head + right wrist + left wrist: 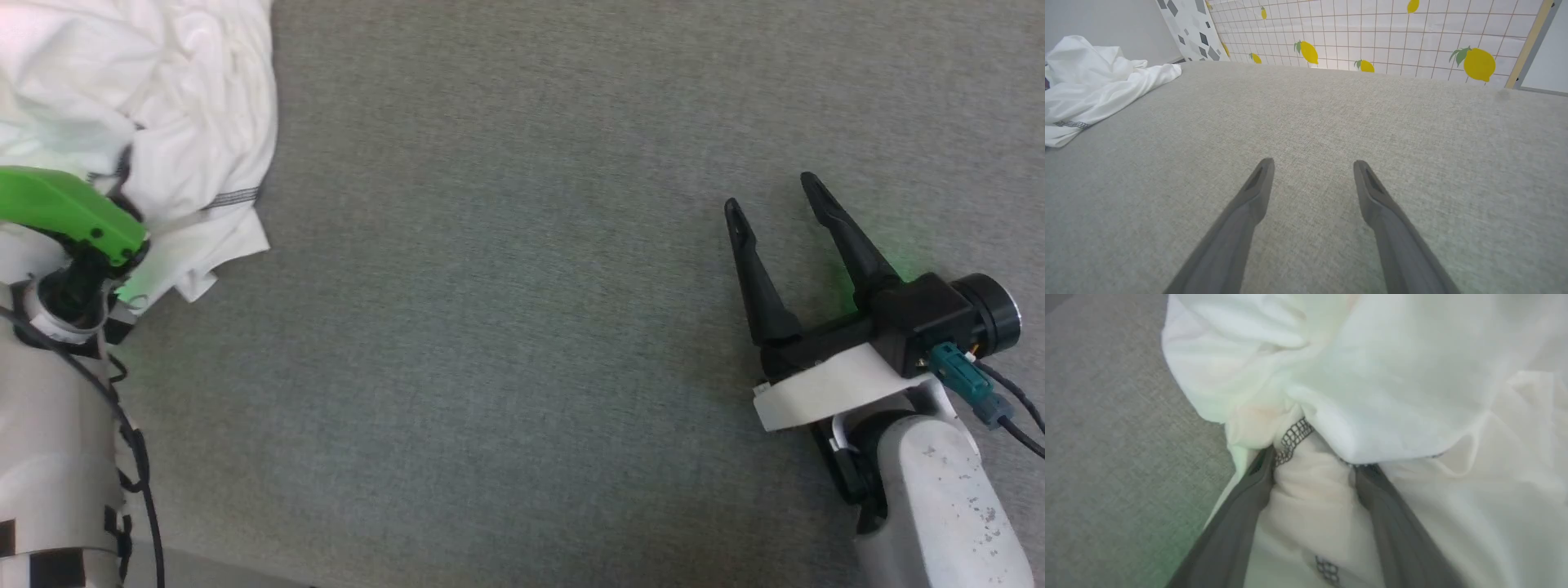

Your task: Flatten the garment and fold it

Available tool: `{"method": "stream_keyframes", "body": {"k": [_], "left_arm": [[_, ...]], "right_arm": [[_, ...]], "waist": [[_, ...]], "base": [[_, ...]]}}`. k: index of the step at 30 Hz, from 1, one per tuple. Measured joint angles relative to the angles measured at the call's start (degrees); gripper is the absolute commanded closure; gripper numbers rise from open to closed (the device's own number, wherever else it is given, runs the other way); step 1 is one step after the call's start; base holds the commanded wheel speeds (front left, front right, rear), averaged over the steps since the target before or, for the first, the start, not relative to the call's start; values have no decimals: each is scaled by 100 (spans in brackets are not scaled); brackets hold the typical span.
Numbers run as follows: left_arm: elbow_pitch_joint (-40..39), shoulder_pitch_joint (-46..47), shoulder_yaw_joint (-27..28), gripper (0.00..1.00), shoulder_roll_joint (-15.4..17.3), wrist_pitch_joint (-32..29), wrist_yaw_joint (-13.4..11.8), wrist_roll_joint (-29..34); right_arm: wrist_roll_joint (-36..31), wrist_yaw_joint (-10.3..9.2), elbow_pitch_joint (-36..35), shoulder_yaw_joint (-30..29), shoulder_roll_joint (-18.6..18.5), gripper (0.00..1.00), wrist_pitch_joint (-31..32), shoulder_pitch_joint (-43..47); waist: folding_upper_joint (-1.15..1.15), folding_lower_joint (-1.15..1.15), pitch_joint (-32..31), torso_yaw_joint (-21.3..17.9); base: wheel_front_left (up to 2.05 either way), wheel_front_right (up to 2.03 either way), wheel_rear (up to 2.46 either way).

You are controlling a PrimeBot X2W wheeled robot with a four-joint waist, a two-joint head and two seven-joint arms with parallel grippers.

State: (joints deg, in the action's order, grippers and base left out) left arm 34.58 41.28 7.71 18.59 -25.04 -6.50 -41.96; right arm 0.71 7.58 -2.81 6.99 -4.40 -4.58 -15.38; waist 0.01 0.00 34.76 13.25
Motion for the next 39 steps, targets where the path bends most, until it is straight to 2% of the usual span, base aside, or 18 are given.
{"method": "stream_keyframes", "body": {"k": [1,4,8,10,14,21,25,33,39], "left_arm": [[-29,-8,-4,100,40,45,18,20],[-108,-105,-44,100,-7,854,67,220],[-177,-326,-116,100,-42,2259,140,708],[-341,-335,-151,100,55,2967,132,1032],[-748,-289,-285,100,302,3679,133,1493],[-1760,-76,-836,100,392,3811,165,2031],[-2260,103,-1273,100,255,3523,253,2216],[-2821,433,-2148,100,-611,3218,499,2136],[-2575,418,-2732,100,-1133,2952,617,2050]], "right_arm": [[5,0,23,3,9,0,-22,0],[52,0,157,15,34,0,-102,6],[159,0,431,13,56,0,-214,91],[215,0,561,1,79,0,-276,205],[314,0,754,-52,119,0,-374,439],[513,0,884,-143,144,0,-435,874],[592,0,860,-205,147,0,-422,1072],[592,0,700,-344,147,0,-278,1347],[591,0,602,-301,146,0,-145,1443]], "waist": [[0,0,-7,-27],[0,0,-109,-83],[-1,1,-387,-148],[-1,1,-590,-175],[-1,0,-1055,-206],[-1,0,-2014,-314],[-1,0,-2504,-475],[0,0,-3067,-1128],[0,0,-3230,-1734]], "base": [[0,0,0],[0,0,0],[0,0,0],[0,0,0],[0,0,0],[0,0,0],[0,0,0],[0,0,0],[0,0,0]]}}
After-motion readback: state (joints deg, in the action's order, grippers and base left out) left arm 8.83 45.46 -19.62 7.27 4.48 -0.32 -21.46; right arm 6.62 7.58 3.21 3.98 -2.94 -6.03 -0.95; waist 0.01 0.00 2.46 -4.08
